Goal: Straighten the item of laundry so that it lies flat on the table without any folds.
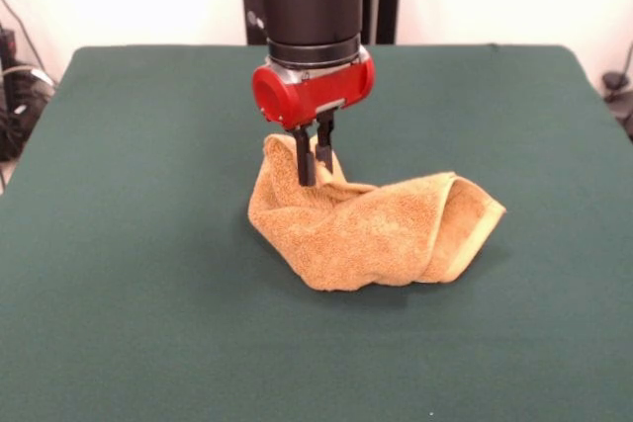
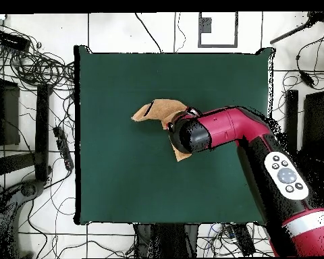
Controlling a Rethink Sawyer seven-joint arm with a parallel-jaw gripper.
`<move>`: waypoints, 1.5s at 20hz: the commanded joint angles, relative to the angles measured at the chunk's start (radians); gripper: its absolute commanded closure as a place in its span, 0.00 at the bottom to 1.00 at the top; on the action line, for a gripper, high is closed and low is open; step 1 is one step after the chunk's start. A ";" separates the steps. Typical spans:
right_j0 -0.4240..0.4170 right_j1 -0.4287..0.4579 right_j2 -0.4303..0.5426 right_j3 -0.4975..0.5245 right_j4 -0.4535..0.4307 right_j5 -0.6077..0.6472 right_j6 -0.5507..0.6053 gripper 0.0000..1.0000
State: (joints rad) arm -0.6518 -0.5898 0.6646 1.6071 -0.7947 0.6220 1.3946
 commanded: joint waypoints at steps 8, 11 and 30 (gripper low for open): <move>0.046 0.086 -0.024 0.047 0.000 0.070 -0.065 1.00; 0.050 0.088 -0.024 0.041 -0.004 0.054 -0.057 1.00; -0.157 -0.364 0.219 0.329 0.269 0.244 -0.279 1.00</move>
State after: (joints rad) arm -0.8060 -0.8260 0.7366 1.8150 -0.6081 0.6983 1.3946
